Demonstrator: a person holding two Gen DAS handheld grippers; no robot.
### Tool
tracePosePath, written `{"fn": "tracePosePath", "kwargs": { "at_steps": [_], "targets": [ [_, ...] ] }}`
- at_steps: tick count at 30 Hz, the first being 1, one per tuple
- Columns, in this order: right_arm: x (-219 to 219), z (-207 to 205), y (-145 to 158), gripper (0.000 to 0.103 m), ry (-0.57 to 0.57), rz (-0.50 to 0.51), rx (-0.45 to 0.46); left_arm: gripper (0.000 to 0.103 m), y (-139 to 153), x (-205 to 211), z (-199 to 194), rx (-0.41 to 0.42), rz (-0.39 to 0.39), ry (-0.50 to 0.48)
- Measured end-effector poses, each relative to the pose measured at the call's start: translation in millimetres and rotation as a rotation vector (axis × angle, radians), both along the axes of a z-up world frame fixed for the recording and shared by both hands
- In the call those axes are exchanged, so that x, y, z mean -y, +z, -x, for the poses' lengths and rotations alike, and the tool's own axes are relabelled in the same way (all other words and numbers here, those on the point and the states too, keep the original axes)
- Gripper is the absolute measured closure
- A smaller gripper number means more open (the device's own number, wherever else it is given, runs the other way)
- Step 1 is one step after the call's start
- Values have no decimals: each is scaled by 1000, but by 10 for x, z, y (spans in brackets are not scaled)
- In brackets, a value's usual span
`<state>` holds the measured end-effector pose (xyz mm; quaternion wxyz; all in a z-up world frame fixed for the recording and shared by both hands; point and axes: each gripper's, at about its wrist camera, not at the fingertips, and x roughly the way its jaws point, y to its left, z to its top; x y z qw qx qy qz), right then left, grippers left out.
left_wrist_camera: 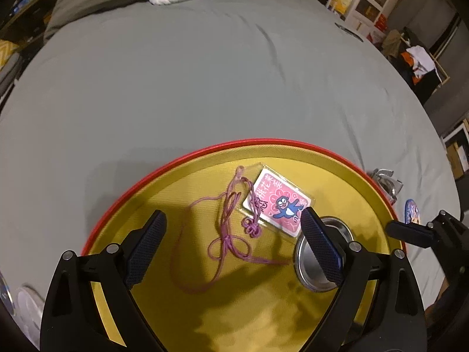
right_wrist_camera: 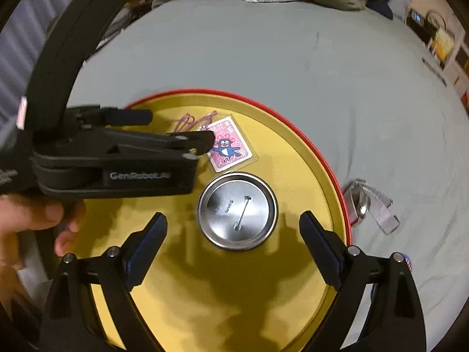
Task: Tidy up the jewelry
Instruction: 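Grasp the pink card badge with the left gripper while the right gripper grasps the round badge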
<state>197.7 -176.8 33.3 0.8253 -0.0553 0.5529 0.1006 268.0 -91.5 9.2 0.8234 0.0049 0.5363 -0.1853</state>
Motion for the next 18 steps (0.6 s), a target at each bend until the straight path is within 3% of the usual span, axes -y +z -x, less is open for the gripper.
{"fn": "tracePosePath", "kwargs": {
  "at_steps": [11,18],
  "targets": [
    [-62,-136,-349,14,0,19,-67,6,-89,211,-144,-14,-14,-18],
    [-68,-190,-382,14,6,26,-44,5,-150,513,-193,3,-171,-47]
  ]
}}
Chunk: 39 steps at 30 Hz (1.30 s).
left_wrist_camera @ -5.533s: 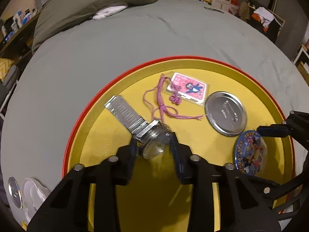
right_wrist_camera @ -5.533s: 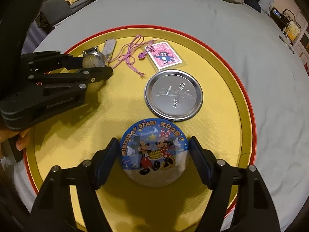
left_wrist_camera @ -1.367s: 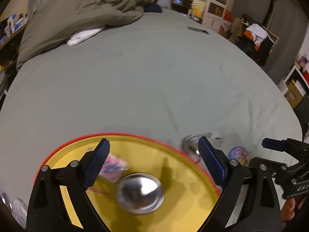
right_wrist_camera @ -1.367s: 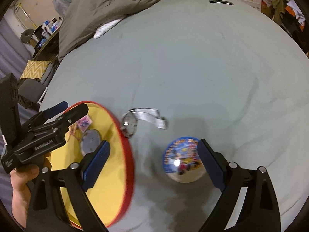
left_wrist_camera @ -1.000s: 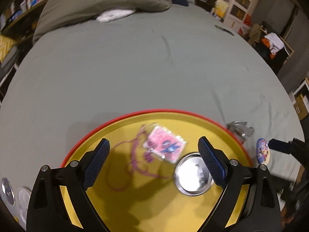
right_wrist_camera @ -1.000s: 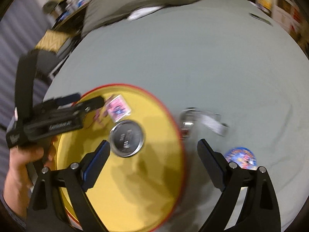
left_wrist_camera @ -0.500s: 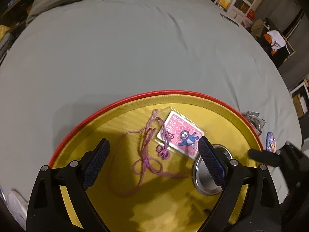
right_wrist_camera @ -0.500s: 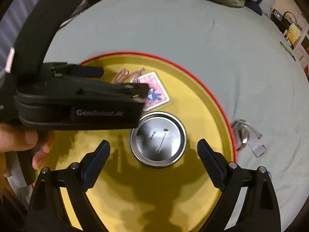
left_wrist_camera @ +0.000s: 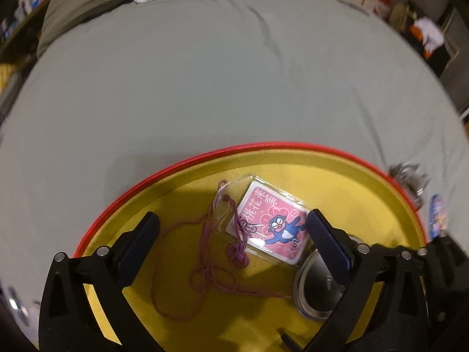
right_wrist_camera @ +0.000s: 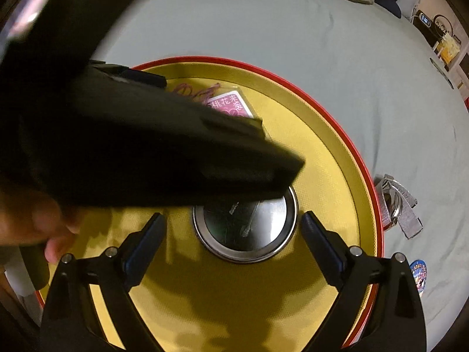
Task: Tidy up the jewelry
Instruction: 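Grasp the pink card badge with the left gripper while the right gripper grasps the round badge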
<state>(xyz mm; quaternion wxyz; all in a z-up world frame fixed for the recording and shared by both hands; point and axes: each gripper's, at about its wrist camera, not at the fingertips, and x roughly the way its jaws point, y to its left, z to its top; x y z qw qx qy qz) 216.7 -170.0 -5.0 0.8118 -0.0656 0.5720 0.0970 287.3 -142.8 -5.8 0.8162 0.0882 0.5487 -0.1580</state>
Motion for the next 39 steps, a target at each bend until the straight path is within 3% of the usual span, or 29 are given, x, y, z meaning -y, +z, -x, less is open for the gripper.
{"fn": "tracePosePath", "kwargs": {
  "at_steps": [5,7,9,12,14,22,23,24,34,39],
  "targets": [
    [12,54,-8,14,2,-1,16,6,-10,38,5,6,-4,-11],
    [15,48,-13,14,1,-2,17,11,4,22,3,4,-4,-9],
    [43,93,-19,16,3,-3,21,31,47,-39,-15,10,1,21],
    [19,94,7,26,18,-4,23,53,80,-150,9,12,19,37],
    [40,142,21,35,11,-6,25,61,94,-219,19,10,32,43],
    [148,93,11,35,-20,-17,23,84,104,-323,40,15,37,57],
    [134,98,16,35,-23,-21,22,89,106,-331,35,15,38,58],
    [162,98,19,35,-25,-23,21,102,104,-366,94,16,38,59],
    [279,10,90,36,-44,-46,20,101,138,-475,96,16,46,66],
    [612,63,206,36,-56,-69,42,101,317,-612,203,38,65,74]
  ]
}}
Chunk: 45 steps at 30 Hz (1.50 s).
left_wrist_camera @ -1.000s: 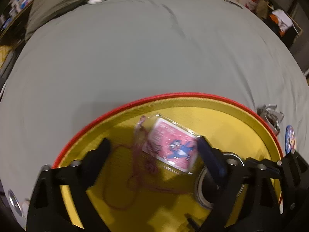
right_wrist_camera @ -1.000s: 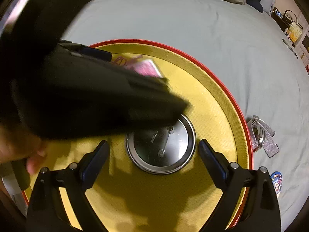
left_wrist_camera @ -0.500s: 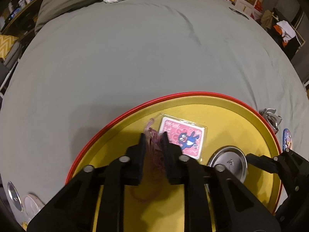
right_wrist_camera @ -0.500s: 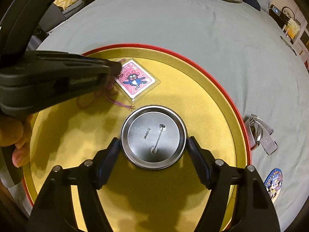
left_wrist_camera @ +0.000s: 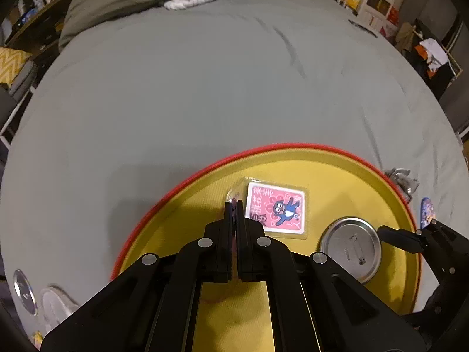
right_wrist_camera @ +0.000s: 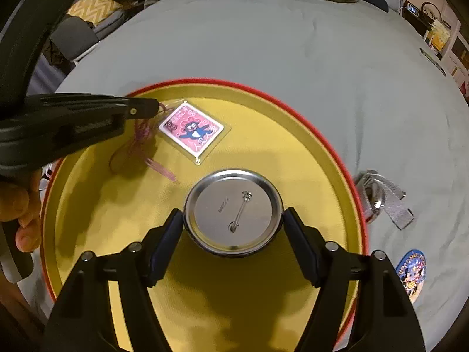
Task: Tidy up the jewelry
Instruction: 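Grasp the pink card badge with the left gripper while the right gripper grasps the round badge, then lift the pink card badge with the left gripper while the right gripper carries the round badge off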
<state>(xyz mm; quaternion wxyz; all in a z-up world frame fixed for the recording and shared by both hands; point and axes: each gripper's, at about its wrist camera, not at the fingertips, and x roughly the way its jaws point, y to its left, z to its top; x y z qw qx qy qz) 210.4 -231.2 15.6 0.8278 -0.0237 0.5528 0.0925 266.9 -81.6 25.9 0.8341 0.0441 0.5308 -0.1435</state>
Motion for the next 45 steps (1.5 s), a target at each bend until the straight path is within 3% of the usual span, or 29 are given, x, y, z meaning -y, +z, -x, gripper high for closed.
{"fn": "tracePosePath", "kwargs": {
  "at_steps": [10,11,12,18,23,24,26,27,28,34,45],
  "targets": [
    [113,349,436,41,-19,-66,72,101,665,-8,200,84,11,-10],
    [92,371,435,52,-18,-76,77,101,739,18,229,95,12,-13],
    [73,322,471,84,-15,-93,71,101,798,41,253,103,11,-17],
    [92,397,555,84,-31,-114,68,101,1162,190,419,154,13,-46],
    [112,364,478,84,-67,-140,52,101,1288,312,544,175,0,-71],
    [134,348,466,84,-74,-146,48,101,1293,325,556,177,2,-73],
    [131,302,431,67,-79,-148,32,101,1300,321,570,179,7,-74],
    [139,296,424,46,-84,-145,30,101,1292,318,574,178,8,-73],
    [149,289,422,36,-88,-143,33,101,1276,314,572,176,8,-72],
    [121,161,358,34,-107,-164,30,101,1073,215,562,147,4,-68],
    [-111,-219,-56,34,-169,-25,-41,101,589,-151,574,87,4,-78]
  ]
}}
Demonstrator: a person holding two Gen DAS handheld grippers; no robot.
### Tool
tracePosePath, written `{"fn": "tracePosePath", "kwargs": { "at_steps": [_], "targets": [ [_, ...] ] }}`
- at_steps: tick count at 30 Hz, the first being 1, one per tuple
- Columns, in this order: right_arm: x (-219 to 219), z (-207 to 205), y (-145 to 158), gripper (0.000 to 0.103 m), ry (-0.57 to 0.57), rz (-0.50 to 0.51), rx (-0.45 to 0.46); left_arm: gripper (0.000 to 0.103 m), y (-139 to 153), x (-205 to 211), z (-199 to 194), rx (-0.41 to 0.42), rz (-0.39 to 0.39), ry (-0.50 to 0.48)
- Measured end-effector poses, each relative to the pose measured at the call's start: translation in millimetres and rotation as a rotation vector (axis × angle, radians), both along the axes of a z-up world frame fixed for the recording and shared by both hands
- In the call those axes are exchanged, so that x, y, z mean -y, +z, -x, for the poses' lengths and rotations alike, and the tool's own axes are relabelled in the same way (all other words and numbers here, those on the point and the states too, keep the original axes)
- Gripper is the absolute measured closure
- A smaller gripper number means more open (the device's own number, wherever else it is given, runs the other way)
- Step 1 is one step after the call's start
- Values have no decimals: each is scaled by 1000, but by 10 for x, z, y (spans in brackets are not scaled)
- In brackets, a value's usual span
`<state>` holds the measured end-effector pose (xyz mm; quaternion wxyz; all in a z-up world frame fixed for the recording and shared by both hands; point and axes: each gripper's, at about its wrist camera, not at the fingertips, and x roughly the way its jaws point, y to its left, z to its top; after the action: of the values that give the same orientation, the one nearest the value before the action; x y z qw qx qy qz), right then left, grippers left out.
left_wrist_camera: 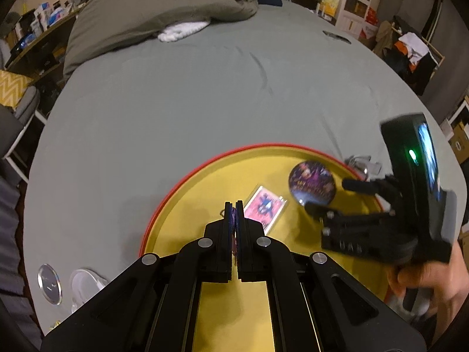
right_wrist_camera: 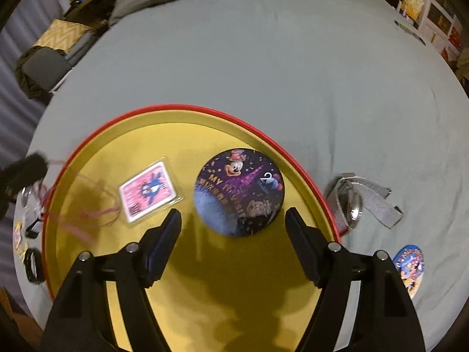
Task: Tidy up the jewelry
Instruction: 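Lift the pink card badge with the left gripper while the right gripper carries the round badge off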
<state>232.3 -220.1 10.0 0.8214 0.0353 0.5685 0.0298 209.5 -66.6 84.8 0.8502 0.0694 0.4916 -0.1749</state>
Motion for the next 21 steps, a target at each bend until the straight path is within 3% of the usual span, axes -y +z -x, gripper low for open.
{"fn": "tracePosePath", "kwargs": {
  "at_steps": [2,4,7,10,14,18,21],
  "targets": [
    [-28,-56,-80,28,-19,12,-20,101,-53,-46,19,-8,6,-4],
    [-86,-85,-118,15,-19,37,-7,101,-99,-100,37,-11,6,-12],
    [-155,-108,-167,11,-23,104,16,101,-163,-179,64,-12,0,-22],
    [-145,-122,-182,9,-44,90,27,101,-213,-262,60,-22,13,-20],
    [-176,-99,-181,11,-37,96,45,101,-260,-332,41,-31,26,-12],
    [-245,-77,-115,33,-7,88,60,101,-291,-340,58,-36,29,-12],
    [-265,-57,-110,33,-5,91,62,101,-281,-331,84,-34,27,-11]
  ]
}}
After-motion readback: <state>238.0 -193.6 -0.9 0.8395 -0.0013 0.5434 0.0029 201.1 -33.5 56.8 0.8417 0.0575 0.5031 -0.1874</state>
